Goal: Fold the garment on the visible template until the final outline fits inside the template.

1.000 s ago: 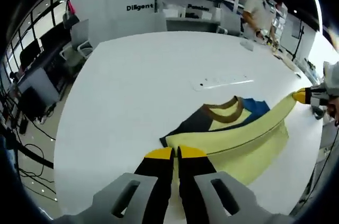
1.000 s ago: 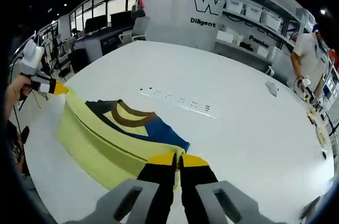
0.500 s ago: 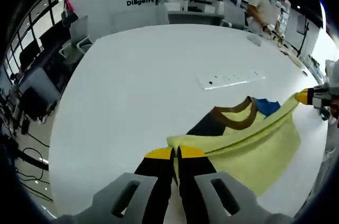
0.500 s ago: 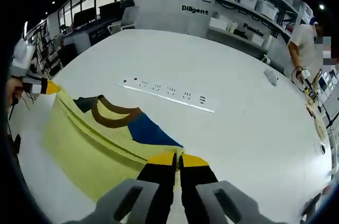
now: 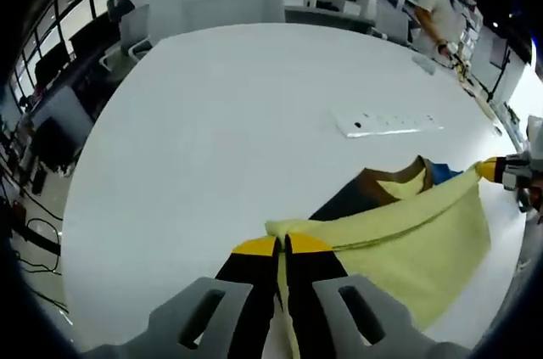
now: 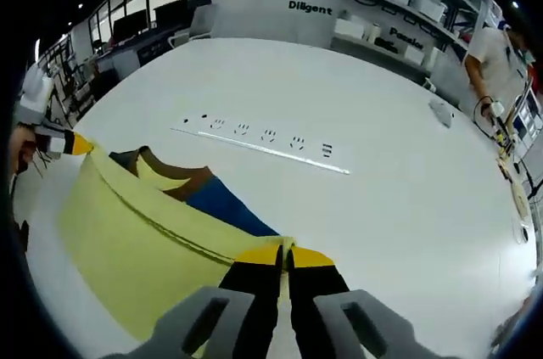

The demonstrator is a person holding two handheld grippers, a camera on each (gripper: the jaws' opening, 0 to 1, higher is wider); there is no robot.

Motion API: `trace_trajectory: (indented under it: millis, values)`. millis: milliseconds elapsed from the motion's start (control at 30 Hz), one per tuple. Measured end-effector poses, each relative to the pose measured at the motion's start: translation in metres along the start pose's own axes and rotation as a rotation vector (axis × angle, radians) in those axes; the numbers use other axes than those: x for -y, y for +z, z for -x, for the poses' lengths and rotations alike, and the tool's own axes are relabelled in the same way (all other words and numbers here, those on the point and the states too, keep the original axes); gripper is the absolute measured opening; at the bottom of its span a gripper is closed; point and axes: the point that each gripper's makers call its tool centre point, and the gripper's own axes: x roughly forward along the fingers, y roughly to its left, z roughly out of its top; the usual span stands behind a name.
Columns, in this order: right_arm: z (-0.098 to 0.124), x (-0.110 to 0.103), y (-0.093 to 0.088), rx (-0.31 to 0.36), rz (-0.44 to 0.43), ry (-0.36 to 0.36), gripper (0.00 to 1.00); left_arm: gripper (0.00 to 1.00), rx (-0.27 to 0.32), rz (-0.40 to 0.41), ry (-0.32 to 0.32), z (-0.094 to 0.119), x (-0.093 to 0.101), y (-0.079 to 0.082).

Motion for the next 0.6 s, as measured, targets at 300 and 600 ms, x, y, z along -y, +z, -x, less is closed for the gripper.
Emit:
trace_trajectory:
  millis: [300,600]
  values:
    - [0.001,0.016,0.025,0.149,-0.112,-0.034,0.0,0.06,0.131,0.077,-0.013,0.005,-0.007,0.026]
    - [0.003,0.022,0.028,0.182,-0.129,-0.002,0.11,0.12,0.168,0.011,-0.012,0.016,-0.018,0.035]
